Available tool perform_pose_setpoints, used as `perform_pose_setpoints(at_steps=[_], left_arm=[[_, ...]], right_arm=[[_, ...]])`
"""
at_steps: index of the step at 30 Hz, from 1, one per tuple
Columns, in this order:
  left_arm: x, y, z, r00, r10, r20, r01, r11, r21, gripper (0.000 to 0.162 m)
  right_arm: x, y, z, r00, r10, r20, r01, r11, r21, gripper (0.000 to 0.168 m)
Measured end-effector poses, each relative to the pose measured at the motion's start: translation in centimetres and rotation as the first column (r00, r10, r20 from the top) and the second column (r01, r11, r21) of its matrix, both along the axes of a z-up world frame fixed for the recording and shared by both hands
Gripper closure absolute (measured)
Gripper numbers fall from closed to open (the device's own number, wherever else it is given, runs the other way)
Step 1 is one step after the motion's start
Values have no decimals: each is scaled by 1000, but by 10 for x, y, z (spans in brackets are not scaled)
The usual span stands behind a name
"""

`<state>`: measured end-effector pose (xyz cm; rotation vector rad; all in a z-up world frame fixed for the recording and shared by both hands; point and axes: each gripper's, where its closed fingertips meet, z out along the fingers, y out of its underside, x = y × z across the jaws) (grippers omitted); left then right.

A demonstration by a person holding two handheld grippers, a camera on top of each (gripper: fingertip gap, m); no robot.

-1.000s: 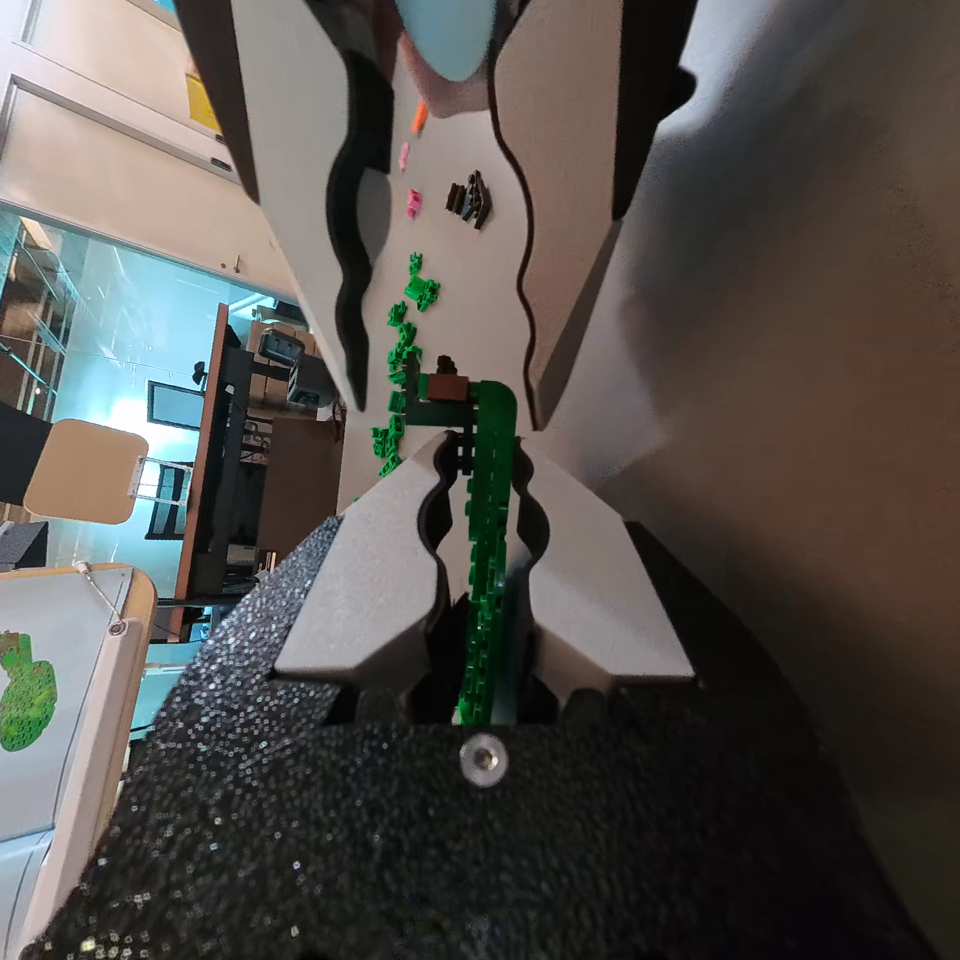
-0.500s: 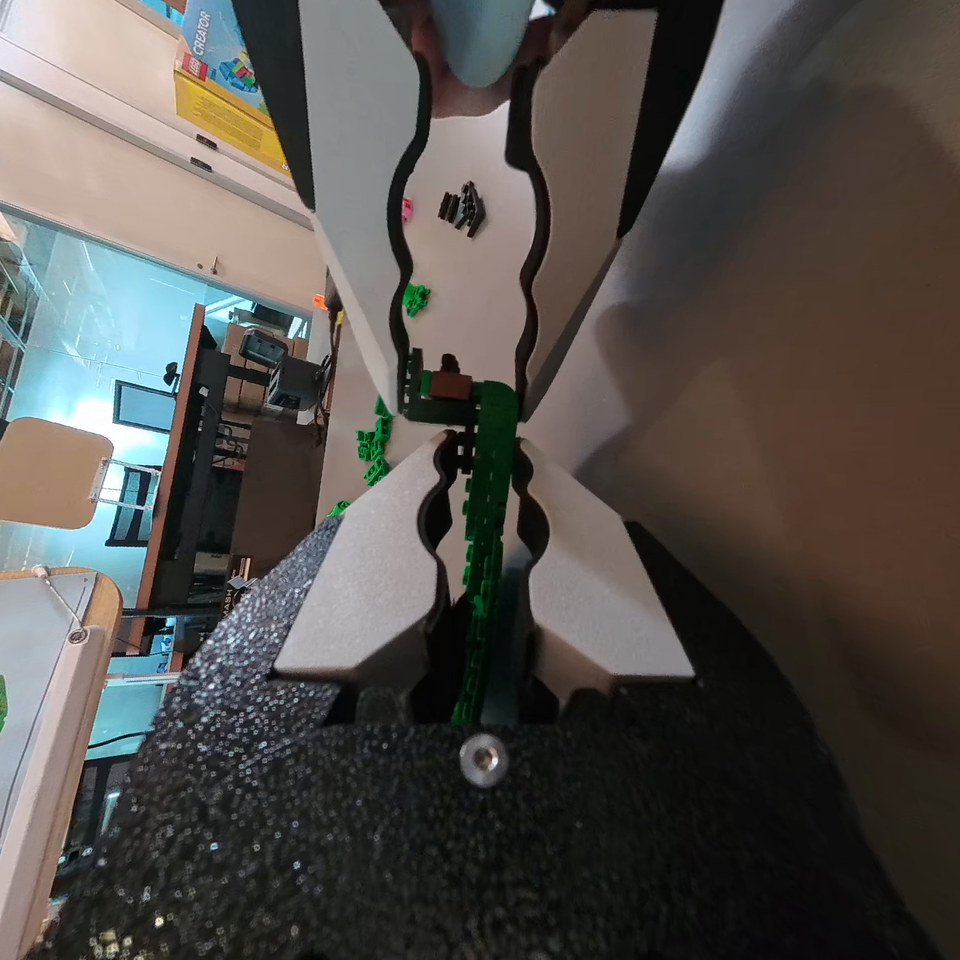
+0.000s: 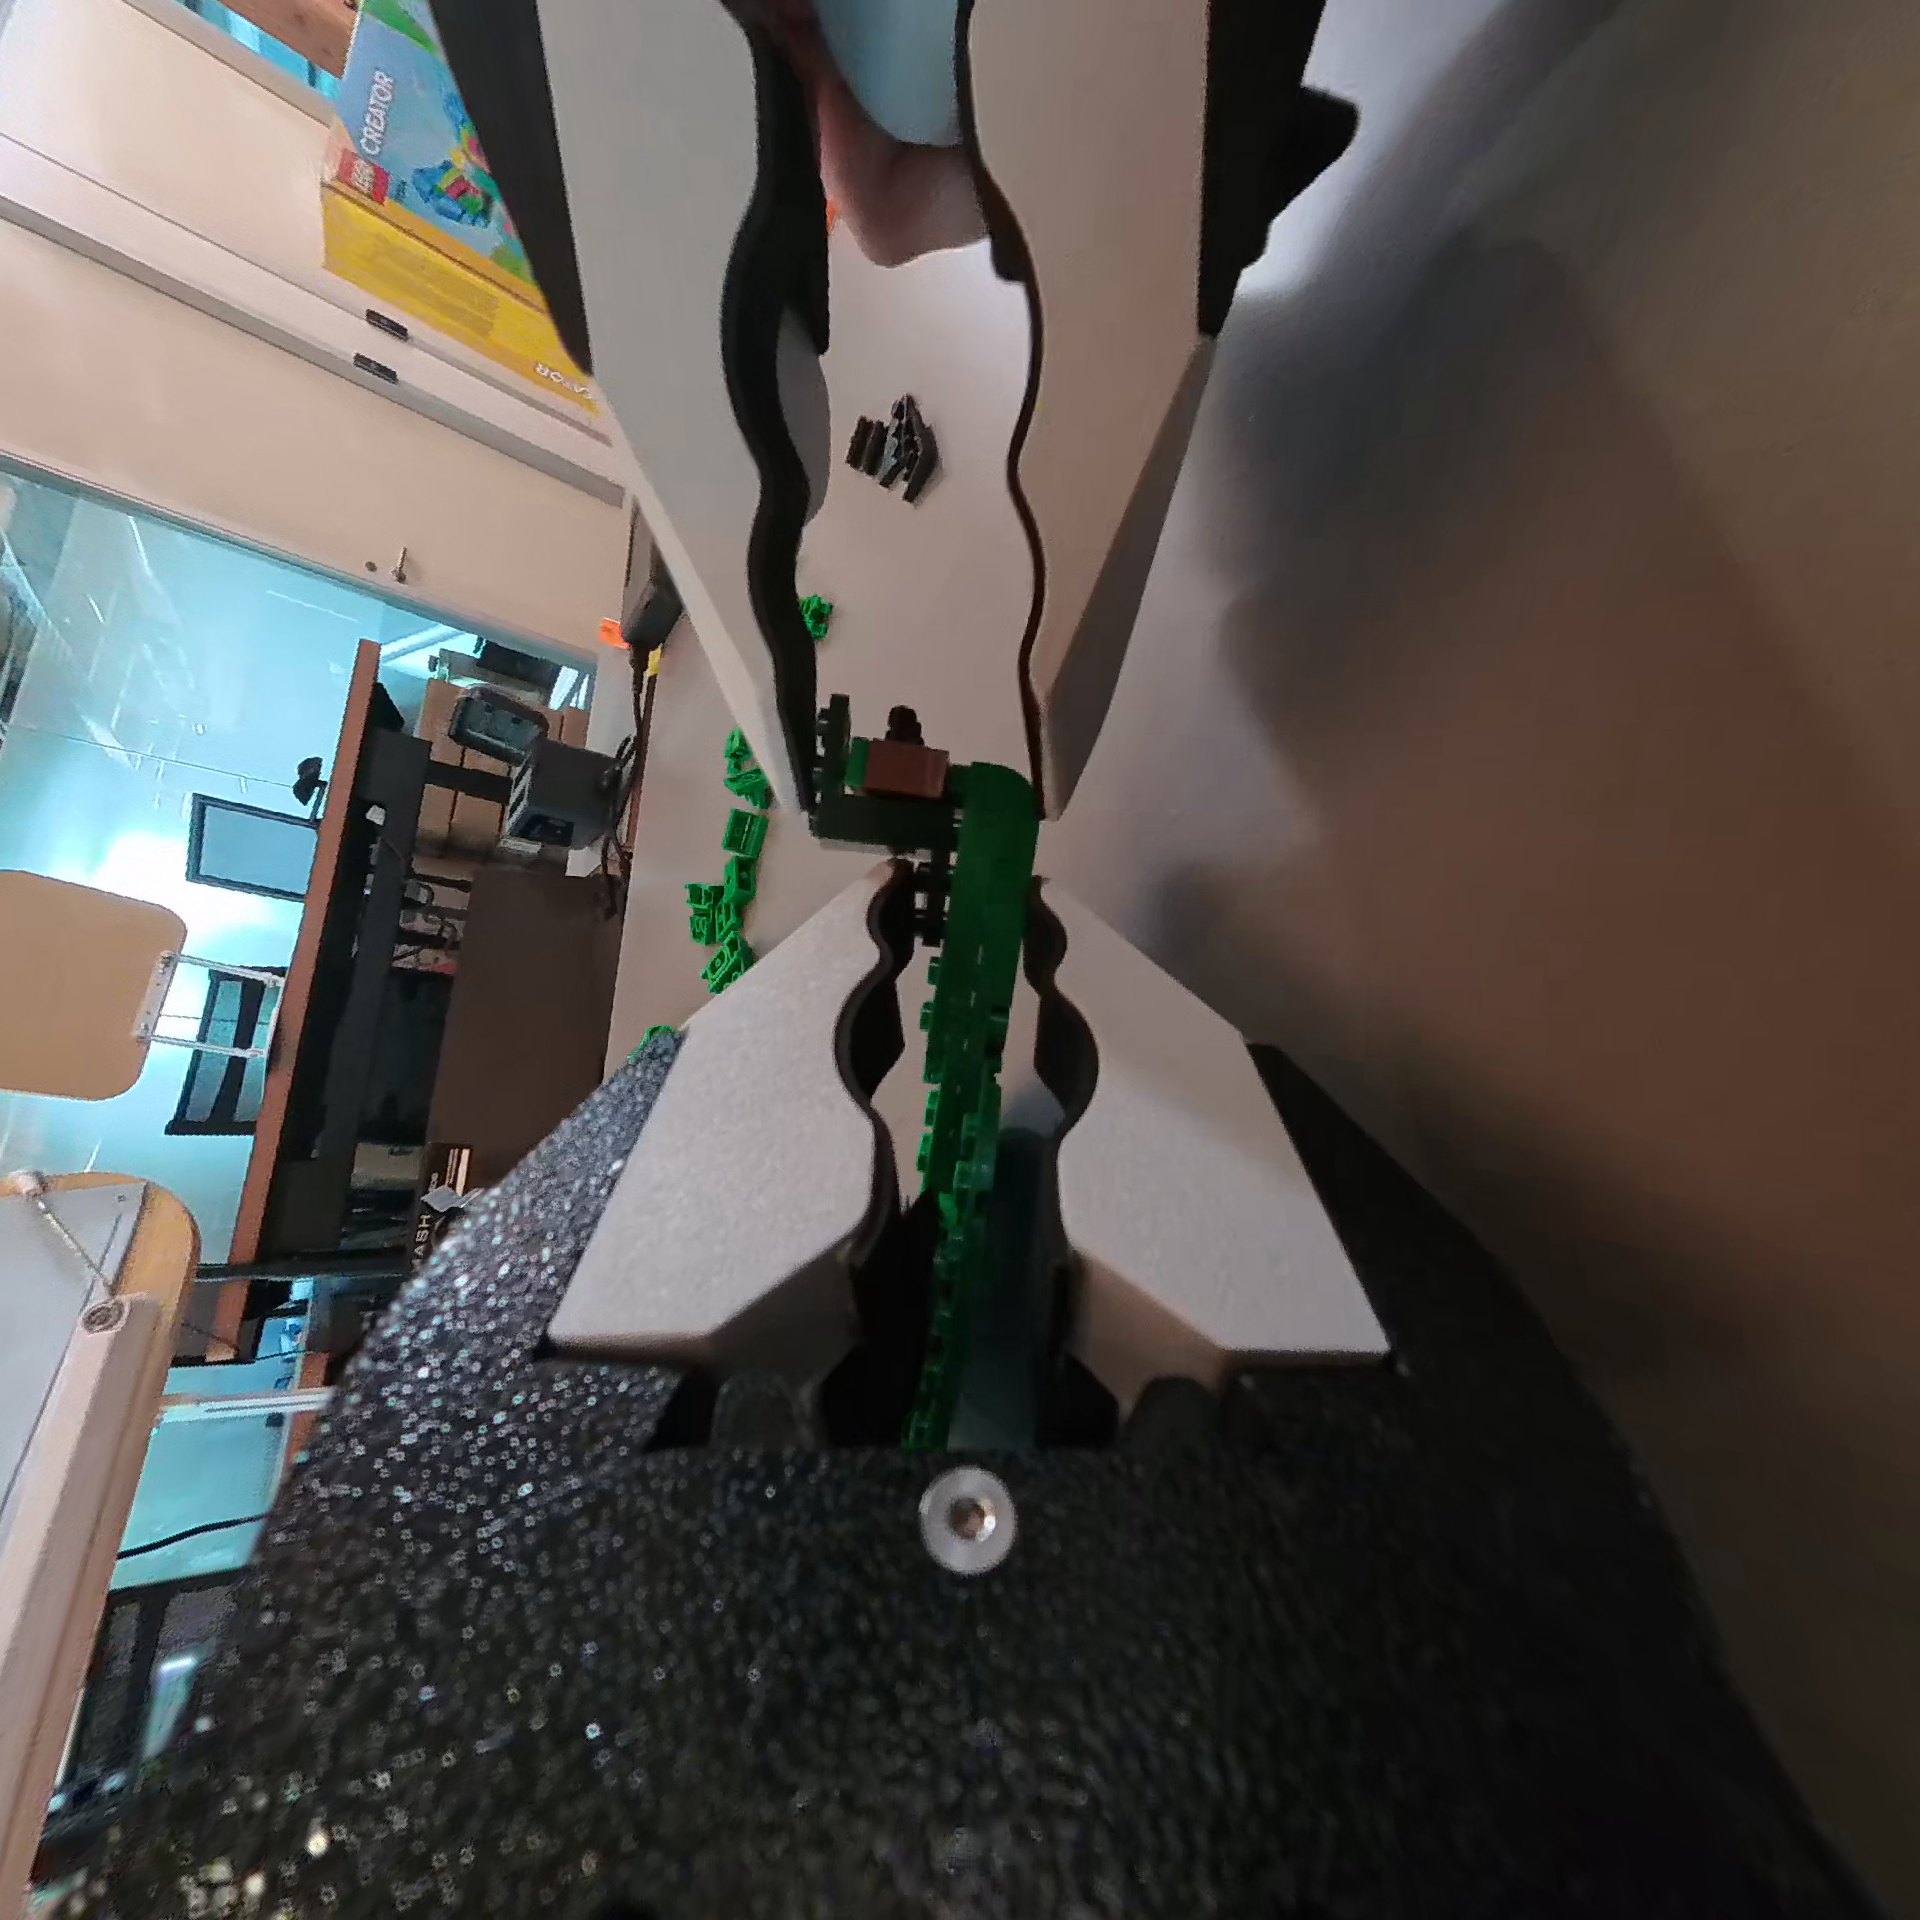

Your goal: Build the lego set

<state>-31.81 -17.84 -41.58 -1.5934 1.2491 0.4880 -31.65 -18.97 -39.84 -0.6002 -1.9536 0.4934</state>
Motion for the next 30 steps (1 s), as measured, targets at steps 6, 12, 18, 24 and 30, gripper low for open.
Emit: perform_pose_setpoints(at_steps=[6, 12, 18, 24, 30], left_arm=[[0, -1, 0, 1000, -8, 5, 8, 1000, 0, 143], [-1, -1, 6, 998, -5, 66, 4, 1000, 4, 143], [0, -3, 8, 996, -20, 84, 20, 1000, 2, 143], [5, -7, 12, 990, -55, 128, 55, 998, 5, 143], [6, -7, 13, 992, -63, 109, 59, 997, 43, 143]], right_arm=[[3, 1, 6, 1000, 5, -12, -5, 999, -54, 130], [1, 5, -8, 999, -20, 39, 18, 999, 41, 103], [-8, 7, -2, 997, -30, -65, 42, 981, 190, 116], [-8, 5, 3, 994, -11, -107, 35, 973, 227, 123], [-8, 6, 4, 995, -12, -102, 36, 970, 241, 125]])
